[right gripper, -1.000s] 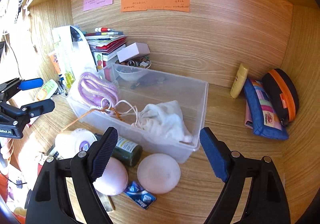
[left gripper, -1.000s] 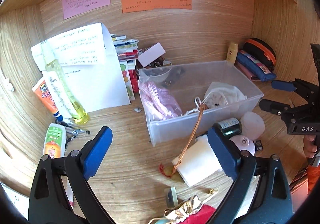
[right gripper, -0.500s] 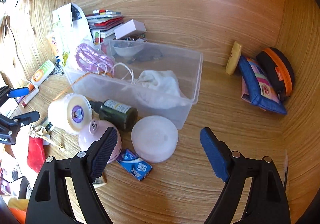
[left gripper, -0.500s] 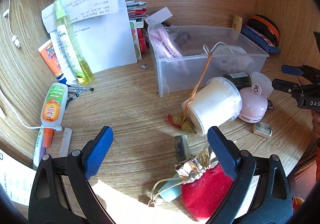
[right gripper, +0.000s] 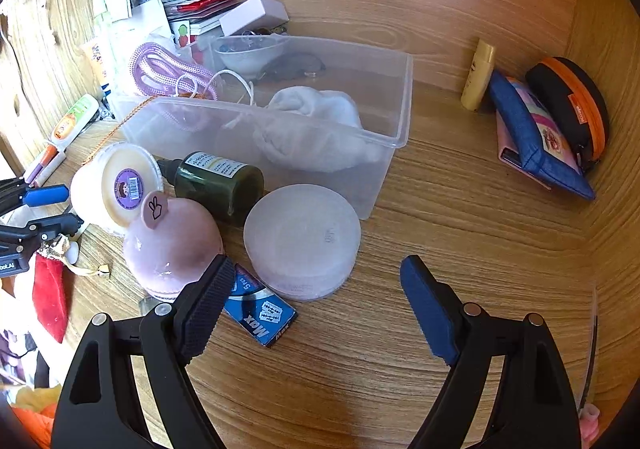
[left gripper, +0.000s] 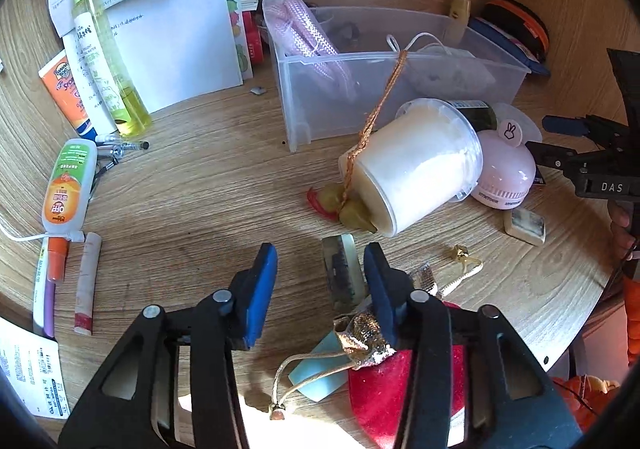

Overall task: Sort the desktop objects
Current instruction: 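Grasp the small beige item with left gripper while right grasps white round container, then carry both held items over the clear box and lower them inside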

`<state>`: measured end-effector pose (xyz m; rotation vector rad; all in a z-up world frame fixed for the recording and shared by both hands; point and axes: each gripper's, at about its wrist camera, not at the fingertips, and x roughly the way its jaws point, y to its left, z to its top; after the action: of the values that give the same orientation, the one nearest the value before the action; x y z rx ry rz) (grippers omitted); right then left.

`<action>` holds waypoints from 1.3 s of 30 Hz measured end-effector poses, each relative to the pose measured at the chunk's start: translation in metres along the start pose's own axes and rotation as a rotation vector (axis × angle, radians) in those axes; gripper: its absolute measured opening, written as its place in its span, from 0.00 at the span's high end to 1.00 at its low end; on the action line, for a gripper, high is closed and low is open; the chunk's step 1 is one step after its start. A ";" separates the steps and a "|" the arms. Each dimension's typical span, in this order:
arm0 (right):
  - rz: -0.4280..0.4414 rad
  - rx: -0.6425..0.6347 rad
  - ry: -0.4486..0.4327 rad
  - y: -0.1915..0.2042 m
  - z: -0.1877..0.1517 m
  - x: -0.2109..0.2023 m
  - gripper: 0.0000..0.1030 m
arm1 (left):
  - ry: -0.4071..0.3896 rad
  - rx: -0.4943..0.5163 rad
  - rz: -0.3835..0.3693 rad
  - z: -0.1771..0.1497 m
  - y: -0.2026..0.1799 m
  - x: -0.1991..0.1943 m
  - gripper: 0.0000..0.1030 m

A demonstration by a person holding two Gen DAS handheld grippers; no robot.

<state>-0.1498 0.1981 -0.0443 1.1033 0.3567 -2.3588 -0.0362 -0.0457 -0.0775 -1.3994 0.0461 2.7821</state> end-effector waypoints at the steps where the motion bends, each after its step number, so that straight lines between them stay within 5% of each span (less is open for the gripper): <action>1: 0.003 0.001 0.005 0.000 0.000 0.002 0.20 | 0.006 -0.003 -0.004 0.000 0.000 0.001 0.64; 9: 0.020 0.012 0.031 0.000 0.006 0.017 0.21 | 0.013 -0.016 -0.015 0.000 0.002 0.003 0.85; 14: 0.027 0.017 0.040 -0.001 0.008 0.022 0.23 | -0.007 -0.006 0.013 0.000 0.001 0.001 0.85; 18: 0.037 0.005 0.055 0.003 0.008 0.026 0.39 | -0.012 -0.020 0.019 0.003 0.003 0.002 0.85; 39: 0.013 0.032 -0.112 -0.006 0.007 -0.033 0.39 | -0.170 -0.063 0.031 0.037 0.017 -0.039 0.85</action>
<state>-0.1398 0.2109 -0.0146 0.9796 0.2714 -2.4107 -0.0431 -0.0619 -0.0236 -1.1771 -0.0234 2.9411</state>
